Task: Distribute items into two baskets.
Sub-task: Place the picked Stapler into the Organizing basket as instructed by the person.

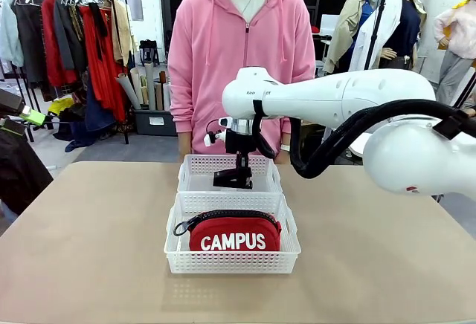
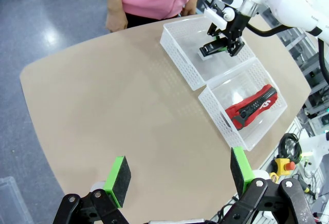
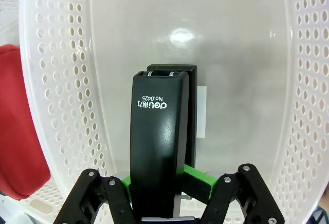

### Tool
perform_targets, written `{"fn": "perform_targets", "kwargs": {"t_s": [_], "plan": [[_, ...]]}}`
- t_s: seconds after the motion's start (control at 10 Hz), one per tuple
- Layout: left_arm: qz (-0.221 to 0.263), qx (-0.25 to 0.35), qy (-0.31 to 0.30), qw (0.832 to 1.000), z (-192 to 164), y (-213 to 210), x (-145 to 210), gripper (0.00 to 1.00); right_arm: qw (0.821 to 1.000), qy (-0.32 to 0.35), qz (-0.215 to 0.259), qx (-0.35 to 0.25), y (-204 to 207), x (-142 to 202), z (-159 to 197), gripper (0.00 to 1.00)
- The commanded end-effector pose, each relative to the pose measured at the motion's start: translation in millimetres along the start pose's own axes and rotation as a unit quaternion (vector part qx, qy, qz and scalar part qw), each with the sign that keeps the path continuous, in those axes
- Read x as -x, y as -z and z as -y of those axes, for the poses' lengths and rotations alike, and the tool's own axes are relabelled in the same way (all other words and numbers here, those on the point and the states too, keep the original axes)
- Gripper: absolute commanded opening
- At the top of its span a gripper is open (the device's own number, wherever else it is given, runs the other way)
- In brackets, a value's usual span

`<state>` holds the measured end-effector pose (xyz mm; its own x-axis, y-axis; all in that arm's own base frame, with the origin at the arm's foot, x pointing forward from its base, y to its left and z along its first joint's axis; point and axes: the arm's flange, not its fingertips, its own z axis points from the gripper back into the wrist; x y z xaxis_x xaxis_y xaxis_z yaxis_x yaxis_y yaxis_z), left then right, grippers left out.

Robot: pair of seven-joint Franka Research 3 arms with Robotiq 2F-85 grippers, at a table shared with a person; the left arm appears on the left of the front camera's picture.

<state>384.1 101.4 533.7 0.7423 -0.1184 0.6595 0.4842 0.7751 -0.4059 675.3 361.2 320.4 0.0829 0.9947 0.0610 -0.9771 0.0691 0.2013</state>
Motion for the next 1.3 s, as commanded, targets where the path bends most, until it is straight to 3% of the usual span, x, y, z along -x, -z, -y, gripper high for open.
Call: {"fn": "perform_targets", "kwargs": {"t_s": [0.0,0.2,0.5,0.6,1.2], "plan": [[0.002,0.002,-0.006,1.0,0.9,-0.5,0.7,1.0,1.0,-0.002,-0.017,0.004,-8.5,-11.3,16.5,0.11],[0.002,0.002,-0.006,1.0,0.9,-0.5,0.7,1.0,1.0,-0.001,-0.017,0.001,-8.1,-12.4,17.2,0.35],[0.002,0.002,-0.006,1.0,0.9,-0.5,0.7,1.0,1.0,-0.001,-0.015,-0.002,-10.6,-10.7,16.6,0.9],[0.002,0.002,-0.006,1.0,0.9,-0.5,0.7,1.0,1.0,0.0,-0.013,0.001,-14.5,-8.7,14.5,1.0],[0.002,0.002,-0.006,1.0,0.9,-0.5,0.7,1.0,0.999,0.029,0.004,0.024,-52.3,17.4,-23.1,1.0]]}}
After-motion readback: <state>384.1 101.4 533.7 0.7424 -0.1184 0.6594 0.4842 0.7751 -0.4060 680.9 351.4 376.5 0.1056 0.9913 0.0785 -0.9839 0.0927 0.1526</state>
